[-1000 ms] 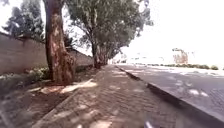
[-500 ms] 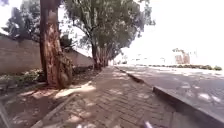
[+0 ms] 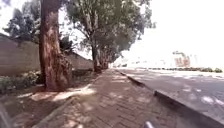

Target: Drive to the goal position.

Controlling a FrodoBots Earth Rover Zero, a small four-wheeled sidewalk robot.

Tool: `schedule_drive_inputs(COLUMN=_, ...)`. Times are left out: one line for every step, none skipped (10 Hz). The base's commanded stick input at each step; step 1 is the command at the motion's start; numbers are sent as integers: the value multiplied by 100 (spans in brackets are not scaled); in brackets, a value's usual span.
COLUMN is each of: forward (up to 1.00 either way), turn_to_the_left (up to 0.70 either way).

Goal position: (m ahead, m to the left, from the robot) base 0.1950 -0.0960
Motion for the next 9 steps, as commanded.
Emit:
schedule_drive_inputs(forward=70, turn_to_the_left=0)
schedule_drive_inputs(forward=70, turn_to_the_left=0)
schedule_drive_inputs(forward=70, turn_to_the_left=0)
schedule_drive_inputs(forward=70, turn_to_the_left=0)
schedule_drive_inputs(forward=70, turn_to_the_left=0)
schedule_drive_inputs(forward=70, turn_to_the_left=0)
schedule_drive_inputs(forward=70, turn_to_the_left=0)
schedule_drive_inputs(forward=70, turn_to_the_left=0)
schedule_drive_inputs(forward=70, turn_to_the_left=0)
